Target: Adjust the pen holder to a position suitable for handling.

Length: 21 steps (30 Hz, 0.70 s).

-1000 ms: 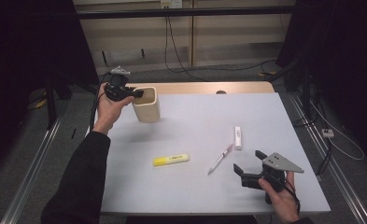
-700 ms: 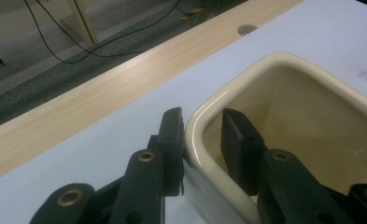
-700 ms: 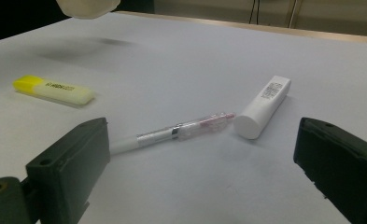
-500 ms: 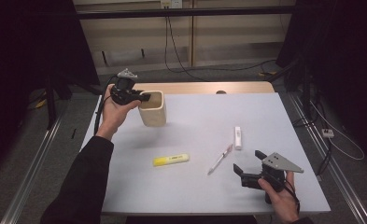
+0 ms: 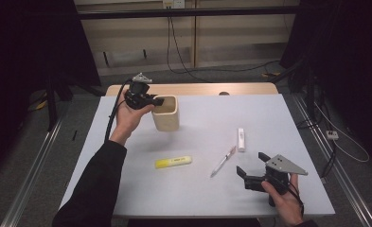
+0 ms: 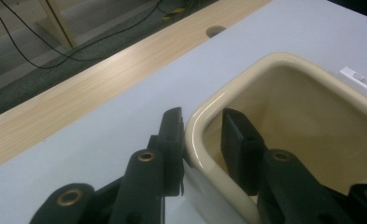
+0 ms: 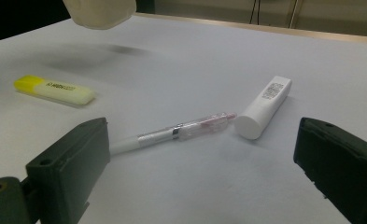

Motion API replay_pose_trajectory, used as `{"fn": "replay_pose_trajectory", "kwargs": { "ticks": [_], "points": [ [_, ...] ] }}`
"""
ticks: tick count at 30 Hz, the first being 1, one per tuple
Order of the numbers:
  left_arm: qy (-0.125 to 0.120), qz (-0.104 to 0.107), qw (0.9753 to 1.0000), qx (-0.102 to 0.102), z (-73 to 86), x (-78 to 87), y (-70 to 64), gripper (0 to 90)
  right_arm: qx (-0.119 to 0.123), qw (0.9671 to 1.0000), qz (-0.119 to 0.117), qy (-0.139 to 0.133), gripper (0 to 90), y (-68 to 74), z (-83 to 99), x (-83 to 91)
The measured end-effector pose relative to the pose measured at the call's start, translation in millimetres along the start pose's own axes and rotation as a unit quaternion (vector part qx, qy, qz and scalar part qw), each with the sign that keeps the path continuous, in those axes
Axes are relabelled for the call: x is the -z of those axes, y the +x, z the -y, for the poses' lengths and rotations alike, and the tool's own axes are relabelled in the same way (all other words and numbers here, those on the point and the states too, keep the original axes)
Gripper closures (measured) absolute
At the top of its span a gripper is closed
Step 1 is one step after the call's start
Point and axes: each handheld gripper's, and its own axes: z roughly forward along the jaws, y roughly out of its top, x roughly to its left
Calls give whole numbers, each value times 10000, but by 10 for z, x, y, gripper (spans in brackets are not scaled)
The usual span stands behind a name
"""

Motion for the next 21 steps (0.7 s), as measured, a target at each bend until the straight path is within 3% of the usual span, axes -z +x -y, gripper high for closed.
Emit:
{"fn": "replay_pose_trajectory", "kwargs": {
  "ticks": [8, 10, 21],
  "points": [
    [84, 45, 9999, -33, -62, -121, -182, 702, -6, 10000, -4, -2, 35, 5, -1, -1],
    [71, 137, 9999, -77, -85, -146, -241, 701, -13, 10000, -8, -3, 35, 2, 0, -2],
    [55, 269, 9996, -78, -161, -321, -405, 702, -17, 10000, -24, 8, 35, 8, 0, 0]
  ]
}}
